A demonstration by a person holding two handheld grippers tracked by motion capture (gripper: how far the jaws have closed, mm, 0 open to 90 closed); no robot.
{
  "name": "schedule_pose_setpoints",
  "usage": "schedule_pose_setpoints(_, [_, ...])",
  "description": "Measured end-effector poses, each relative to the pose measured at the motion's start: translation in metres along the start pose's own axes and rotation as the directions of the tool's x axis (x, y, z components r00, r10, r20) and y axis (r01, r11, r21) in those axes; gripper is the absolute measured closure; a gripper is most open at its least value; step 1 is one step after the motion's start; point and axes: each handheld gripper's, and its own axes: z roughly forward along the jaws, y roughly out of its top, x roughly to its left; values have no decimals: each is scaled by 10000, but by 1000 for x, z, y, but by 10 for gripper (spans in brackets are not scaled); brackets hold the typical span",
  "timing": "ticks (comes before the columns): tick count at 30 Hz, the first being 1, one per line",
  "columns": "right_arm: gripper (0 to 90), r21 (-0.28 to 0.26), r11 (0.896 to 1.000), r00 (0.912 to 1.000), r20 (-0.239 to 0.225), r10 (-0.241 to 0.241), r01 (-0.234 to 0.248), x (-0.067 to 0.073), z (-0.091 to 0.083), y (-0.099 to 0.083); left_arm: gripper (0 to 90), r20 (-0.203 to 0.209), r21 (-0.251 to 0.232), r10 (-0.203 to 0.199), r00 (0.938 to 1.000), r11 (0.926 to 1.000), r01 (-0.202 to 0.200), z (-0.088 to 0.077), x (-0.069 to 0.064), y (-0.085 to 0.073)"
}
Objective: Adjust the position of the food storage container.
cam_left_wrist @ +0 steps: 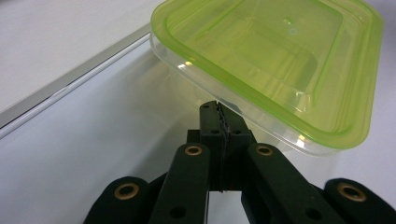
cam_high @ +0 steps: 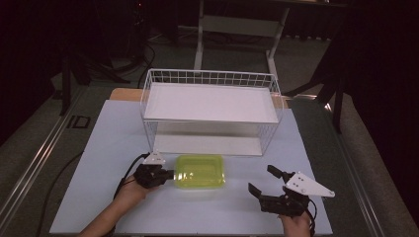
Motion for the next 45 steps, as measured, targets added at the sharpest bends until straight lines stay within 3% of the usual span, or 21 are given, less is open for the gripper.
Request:
schedule_pose_setpoints(12, [136, 36, 10000, 9999, 162, -41, 40, 0, 0, -1, 900, 397, 11, 111, 9992, 9999, -112, 27, -9, 14])
schedule_pose_setpoints(29, [136, -15, 10000, 9999, 100, -36, 37, -1, 0, -1, 900, 594, -93, 140, 9981, 9999, -134, 42, -12, 25])
schedule_pose_setpoints(32, [136, 24, 10000, 10000, 59, -27, 27, 0, 1, -2, 839, 359, -155, 232, 9991, 9996, -226, 37, -10, 23])
schedule_pose_setpoints(34, [136, 24, 10000, 10000, 59, -34, 34, 0, 1, -2, 835, 420, -131, 229, 9989, 9997, -224, 34, -10, 22])
schedule_pose_setpoints(38, [134, 69, 10000, 10000, -16, -48, 48, 1, 3, -2, 647, 233, -31, 98, 9997, 9999, -97, 15, -14, 17])
schedule_pose_setpoints(41, [126, 205, 9998, 9998, -182, -83, 87, 2, 5, -2, 540, 309, -255, -129, 9994, 9996, 137, 5, -14, 14])
schedule_pose_setpoints(45, [117, 490, 9987, 9992, -368, -154, 172, 3, 9, -4, 443, 490, -706, -406, 9980, 9965, 440, -23, -16, 8])
